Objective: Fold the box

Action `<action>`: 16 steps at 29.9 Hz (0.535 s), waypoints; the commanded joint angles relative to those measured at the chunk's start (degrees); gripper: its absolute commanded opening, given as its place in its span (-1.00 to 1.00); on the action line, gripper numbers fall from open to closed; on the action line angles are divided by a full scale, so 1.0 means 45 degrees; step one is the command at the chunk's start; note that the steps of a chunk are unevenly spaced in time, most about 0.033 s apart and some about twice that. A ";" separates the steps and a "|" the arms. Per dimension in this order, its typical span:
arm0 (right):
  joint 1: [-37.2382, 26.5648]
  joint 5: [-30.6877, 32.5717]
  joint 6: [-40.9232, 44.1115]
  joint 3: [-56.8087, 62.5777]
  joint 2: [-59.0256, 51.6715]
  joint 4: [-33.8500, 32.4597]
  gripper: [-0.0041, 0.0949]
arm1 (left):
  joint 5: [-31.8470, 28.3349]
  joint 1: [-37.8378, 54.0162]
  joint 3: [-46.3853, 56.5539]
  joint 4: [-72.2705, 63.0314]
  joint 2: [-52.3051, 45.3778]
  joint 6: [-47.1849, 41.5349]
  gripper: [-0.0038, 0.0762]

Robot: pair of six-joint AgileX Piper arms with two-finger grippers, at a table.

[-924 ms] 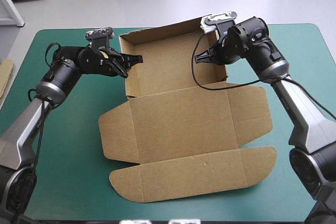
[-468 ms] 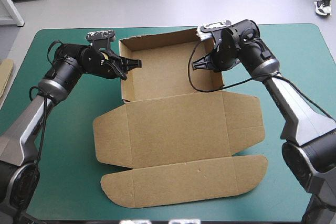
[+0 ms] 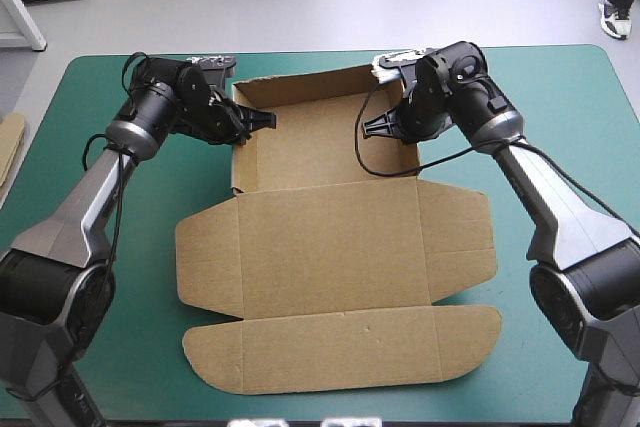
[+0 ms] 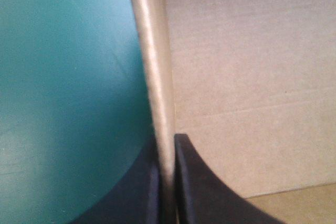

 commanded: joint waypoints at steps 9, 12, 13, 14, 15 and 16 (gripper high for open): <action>0.0110 0.0018 -0.0260 -0.0248 0.0361 0.0474 -0.92 | 0.0484 -0.0114 -0.0776 -0.0366 0.0685 0.0377 -0.92; 0.0110 0.0018 -0.0260 -0.0184 0.0675 0.0708 -0.91 | 0.0241 -0.0114 -0.0776 -0.0305 0.0685 0.0447 -0.92; 0.0110 0.0018 -0.0260 -0.0169 0.0785 0.0776 -0.92 | 0.0115 -0.0114 -0.0776 -0.0274 0.0685 0.0447 -0.92; 0.0110 0.0018 -0.0260 -0.0086 0.0875 0.0810 -0.92 | 0.0021 -0.0114 -0.0776 -0.0274 0.0685 0.0447 -0.92; 0.0110 0.0018 -0.0260 -0.0008 0.0935 0.0810 -0.91 | -0.0094 -0.0114 -0.0776 -0.0300 0.0685 0.0447 -0.92; 0.0110 0.0018 -0.0260 0.0026 0.1040 0.0810 -0.91 | -0.0145 -0.0114 -0.0776 -0.0326 0.0685 0.0447 -0.92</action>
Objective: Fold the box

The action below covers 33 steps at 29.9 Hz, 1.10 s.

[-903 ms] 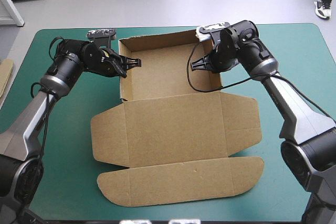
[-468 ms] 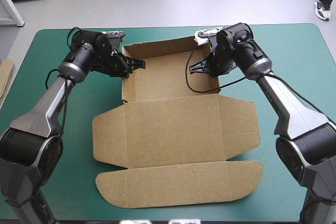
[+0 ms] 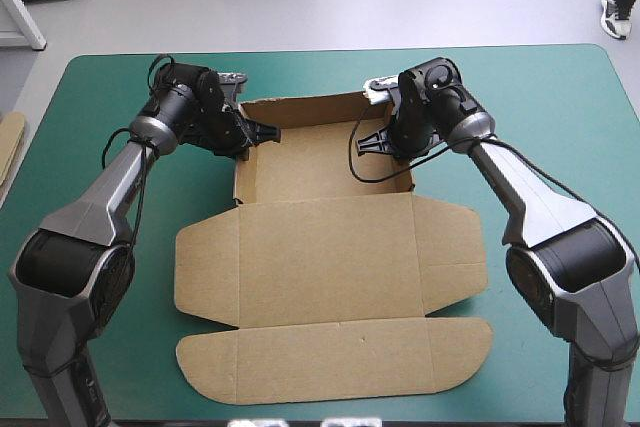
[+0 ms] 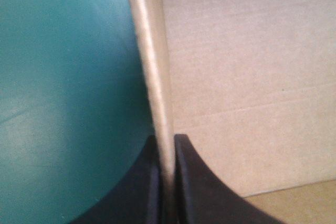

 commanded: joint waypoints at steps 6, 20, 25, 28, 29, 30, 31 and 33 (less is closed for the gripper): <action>0.0110 0.0032 -0.0339 -0.0052 0.0015 0.0586 -0.92 | -0.0688 -0.0114 -0.0436 -0.0428 -0.0346 0.0304 -0.92; 0.0110 0.0032 -0.0477 -0.0101 0.0317 0.0508 -0.90 | -0.0556 -0.0114 -0.0436 -0.0510 -0.0139 0.0563 -0.92; 0.0110 0.0032 -0.0709 -0.0097 0.0288 0.0508 -0.66 | -0.0453 -0.0114 -0.0436 -0.0836 -0.0183 0.0763 -0.58; 0.0110 0.0032 -0.0787 -0.0097 0.0117 0.0243 -0.38 | -0.0557 -0.0114 -0.0436 -0.1160 -0.0283 0.1031 -0.12; 0.0110 0.0032 -0.0807 -0.0097 0.0046 0.0014 -0.29 | -0.0595 -0.0114 -0.0436 -0.1160 -0.0314 0.1031 0.00; 0.0110 0.0032 -0.0810 -0.0097 -0.0028 -0.0265 -0.17 | -0.0710 -0.0114 -0.0436 -0.1160 -0.0377 0.1031 0.17; 0.0110 0.0032 -0.0781 -0.0097 -0.0136 -0.0479 -0.06 | -0.0782 -0.0114 -0.0436 -0.1160 -0.0438 0.1031 0.26; 0.0110 0.0032 -0.0677 -0.0127 -0.0263 -0.0721 0.12 | -0.0968 -0.0114 -0.0436 -0.1215 -0.0526 0.1031 0.39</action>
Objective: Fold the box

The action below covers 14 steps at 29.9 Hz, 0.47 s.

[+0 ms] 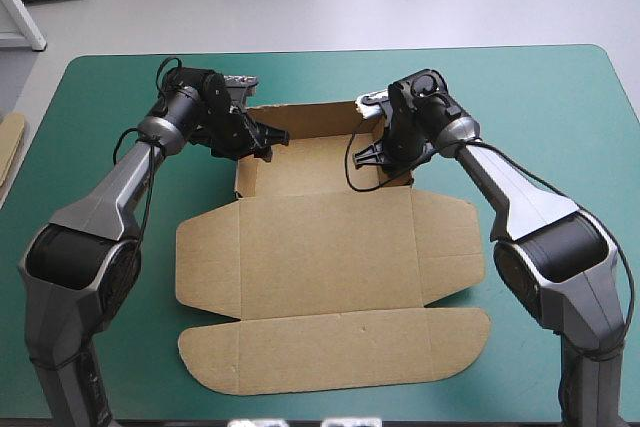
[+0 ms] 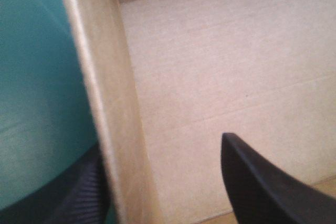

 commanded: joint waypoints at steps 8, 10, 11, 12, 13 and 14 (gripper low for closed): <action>0.0026 0.0247 0.0187 -0.1623 -0.1030 -0.0622 0.23 | -0.0565 -0.0101 -0.0335 -0.0465 -0.1057 0.0137 0.40; 0.0026 0.0247 0.0187 -0.2090 -0.1030 -0.0659 0.23 | -0.0614 -0.0101 -0.0335 -0.0396 -0.1133 0.0271 0.40; 0.0026 0.0247 0.0163 -0.2355 -0.1030 -0.0659 0.23 | -0.0684 -0.0101 -0.0335 -0.0316 -0.1223 0.0365 0.40; 0.0026 0.0247 0.0136 -0.2602 -0.1030 -0.0659 0.23 | -0.0776 -0.0101 -0.0335 -0.0204 -0.1292 0.0478 0.40; 0.0026 0.0247 0.0110 -0.2779 -0.1030 -0.0659 0.23 | -0.0806 -0.0101 -0.0335 -0.0116 -0.1434 0.0634 0.40; 0.0026 0.0247 0.0026 -0.2971 -0.1030 -0.0627 0.23 | -0.0865 -0.0101 -0.0335 0.0022 -0.1557 0.0726 0.40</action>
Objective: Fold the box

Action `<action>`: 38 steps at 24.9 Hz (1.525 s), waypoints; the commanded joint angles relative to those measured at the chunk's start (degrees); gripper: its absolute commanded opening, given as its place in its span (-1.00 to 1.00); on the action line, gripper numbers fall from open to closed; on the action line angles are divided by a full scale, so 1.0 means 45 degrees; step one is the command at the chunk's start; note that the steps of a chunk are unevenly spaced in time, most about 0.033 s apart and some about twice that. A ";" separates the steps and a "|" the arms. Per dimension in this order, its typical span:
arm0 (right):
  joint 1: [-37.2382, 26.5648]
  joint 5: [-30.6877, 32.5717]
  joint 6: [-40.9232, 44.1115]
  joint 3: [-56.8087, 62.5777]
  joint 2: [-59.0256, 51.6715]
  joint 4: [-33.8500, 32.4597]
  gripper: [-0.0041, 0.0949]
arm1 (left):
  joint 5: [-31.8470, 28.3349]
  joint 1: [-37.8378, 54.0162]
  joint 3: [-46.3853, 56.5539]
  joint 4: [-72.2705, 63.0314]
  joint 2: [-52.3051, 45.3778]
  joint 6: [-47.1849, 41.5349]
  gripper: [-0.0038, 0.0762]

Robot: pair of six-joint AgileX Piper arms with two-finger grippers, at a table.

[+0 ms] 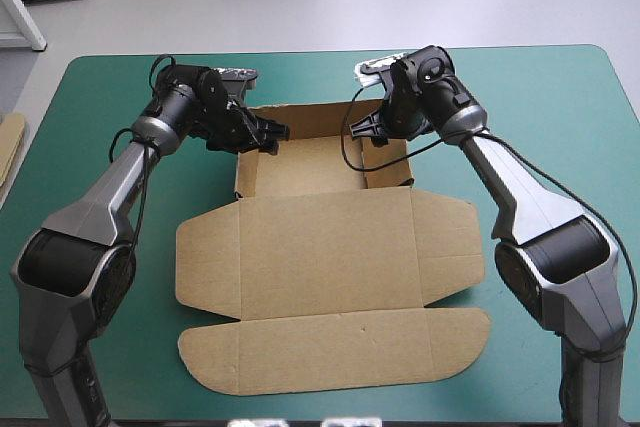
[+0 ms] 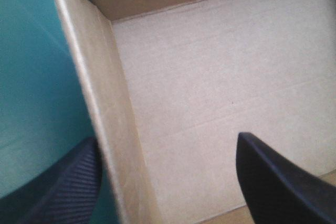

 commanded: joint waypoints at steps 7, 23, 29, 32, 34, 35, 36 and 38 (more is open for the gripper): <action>-0.0010 0.0084 -0.0516 -0.1049 -0.1722 -0.0074 0.13 | -0.0577 -0.0074 -0.0335 0.0285 -0.2512 0.1091 0.40; -0.0010 -0.0699 -0.1235 0.1318 -0.4873 0.0303 0.06 | -0.5131 -0.0098 0.6755 -0.1957 -0.8592 0.3529 0.30; -0.0010 -0.2039 -0.1060 0.3421 -0.6057 0.0507 -0.03 | -0.9033 -0.0098 1.2714 -0.2065 -1.2906 0.3814 0.30; -0.0010 -0.2366 -0.1421 0.3421 -0.6087 0.0480 -0.03 | -1.1128 -0.0098 1.5526 -0.2348 -1.5527 0.3814 0.30; -0.0010 -0.2850 -0.1550 0.3421 -0.6087 0.0321 -0.03 | -1.1288 -0.0098 1.6258 -0.2382 -1.6562 0.3814 0.30; -0.0010 -0.2988 -0.1516 0.3421 -0.6087 0.0260 -0.02 | -1.1111 -0.0098 1.6465 -0.2382 -1.6910 0.3814 0.30; -0.0010 -0.2988 -0.1484 0.3421 -0.6063 0.0130 -0.01 | -1.0920 -0.0098 1.6520 -0.2382 -1.7056 0.3814 0.30; -0.0010 -0.2880 -0.1394 0.3421 -0.5924 0.0078 0.08 | -1.0774 -0.0098 1.6544 -0.2382 -1.7081 0.3814 0.30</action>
